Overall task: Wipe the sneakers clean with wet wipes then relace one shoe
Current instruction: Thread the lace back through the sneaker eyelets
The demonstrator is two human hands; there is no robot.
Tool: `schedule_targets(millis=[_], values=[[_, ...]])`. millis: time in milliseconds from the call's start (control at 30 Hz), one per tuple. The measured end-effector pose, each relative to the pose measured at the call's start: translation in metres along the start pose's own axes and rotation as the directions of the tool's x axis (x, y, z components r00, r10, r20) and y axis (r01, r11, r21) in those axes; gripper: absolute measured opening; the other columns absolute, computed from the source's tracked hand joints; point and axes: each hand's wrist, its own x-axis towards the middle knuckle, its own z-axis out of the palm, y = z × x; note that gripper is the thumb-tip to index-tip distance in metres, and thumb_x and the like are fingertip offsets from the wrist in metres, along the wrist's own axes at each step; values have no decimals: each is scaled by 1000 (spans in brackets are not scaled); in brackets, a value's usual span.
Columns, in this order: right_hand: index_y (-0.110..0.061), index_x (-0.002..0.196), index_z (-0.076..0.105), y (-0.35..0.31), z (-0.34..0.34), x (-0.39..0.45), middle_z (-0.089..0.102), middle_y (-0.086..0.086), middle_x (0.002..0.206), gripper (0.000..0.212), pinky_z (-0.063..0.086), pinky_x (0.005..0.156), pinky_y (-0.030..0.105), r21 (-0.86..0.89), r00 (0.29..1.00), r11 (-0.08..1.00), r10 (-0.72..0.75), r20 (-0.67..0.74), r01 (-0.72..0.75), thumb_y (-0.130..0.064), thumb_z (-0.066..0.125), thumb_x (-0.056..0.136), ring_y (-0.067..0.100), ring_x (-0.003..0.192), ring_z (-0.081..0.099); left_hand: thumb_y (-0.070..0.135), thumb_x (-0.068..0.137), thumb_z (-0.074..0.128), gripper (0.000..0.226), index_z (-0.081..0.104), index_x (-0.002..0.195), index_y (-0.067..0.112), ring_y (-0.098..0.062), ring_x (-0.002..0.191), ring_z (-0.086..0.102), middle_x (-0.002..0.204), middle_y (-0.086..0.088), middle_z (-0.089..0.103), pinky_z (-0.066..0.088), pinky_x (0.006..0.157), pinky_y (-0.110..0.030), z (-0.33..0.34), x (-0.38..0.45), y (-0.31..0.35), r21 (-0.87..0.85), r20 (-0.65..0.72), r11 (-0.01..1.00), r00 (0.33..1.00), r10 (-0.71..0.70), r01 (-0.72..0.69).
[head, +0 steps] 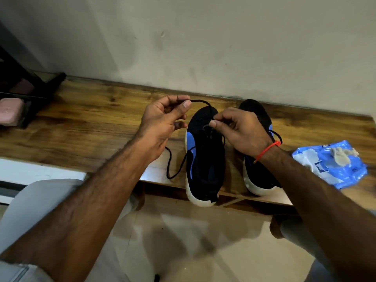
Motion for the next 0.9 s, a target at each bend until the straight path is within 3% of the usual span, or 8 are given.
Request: schedule_targets(millis=[167,300,367,467,533,633,767,900], values=[[-18,99,73,3,-4,0,70,-7,86,20,55,76,27,-88,976,995,71,205,-54,-36,64,95,5,82,65,9,99,59,9,58,104,16,-22,100,72,108,-7,75,57,82,-32,-2,2,4,-292,-4,956,1000,-13,11],[-28,82,69,13,-16,4,68,-10,74,15,46,71,26,-246,940,949,255,225,-199,-35,64,94,-1,71,60,11,99,61,8,63,107,13,-15,84,70,91,-2,72,58,83,-32,-20,15,13,-474,-206,870,978,40,-135],[-36,112,68,15,-20,4,68,-4,122,20,45,99,36,-216,943,958,239,231,-190,-27,65,94,13,117,60,11,99,62,13,65,112,11,-10,78,66,91,-1,71,57,77,-30,-28,20,13,-370,-333,894,934,128,-254],[-34,158,12,-4,-29,5,-3,-10,166,92,0,119,61,44,963,996,-86,254,77,1,62,90,19,153,-7,15,100,63,18,67,117,10,-6,78,62,97,-1,72,55,72,-25,-31,19,13,-9,-464,922,819,339,-386],[-19,159,5,-13,-32,10,1,-4,166,95,6,125,48,192,979,972,-161,128,134,13,57,87,12,153,-2,18,99,63,20,67,117,8,-7,79,61,98,0,72,54,71,-25,-32,18,15,157,-455,871,749,482,-465],[-18,150,39,1,-27,15,52,0,145,70,38,115,37,308,998,950,61,4,-59,11,56,89,10,136,46,21,98,65,16,69,112,13,-10,85,64,103,2,73,53,74,-27,-30,16,16,310,-369,802,713,597,-511],[-27,102,69,10,-16,7,67,-10,87,12,50,72,20,12,955,959,281,94,-283,-27,70,90,2,76,61,16,92,72,16,74,107,21,-1,94,70,100,12,74,58,86,-24,-21,11,3,505,-138,794,877,461,-338],[-25,94,67,1,-8,-8,66,-10,83,28,42,59,12,-215,886,929,355,299,-300,-50,74,82,2,75,61,22,89,76,9,78,97,28,4,85,67,89,18,73,55,79,-19,-1,3,-20,688,93,680,960,263,-253]])
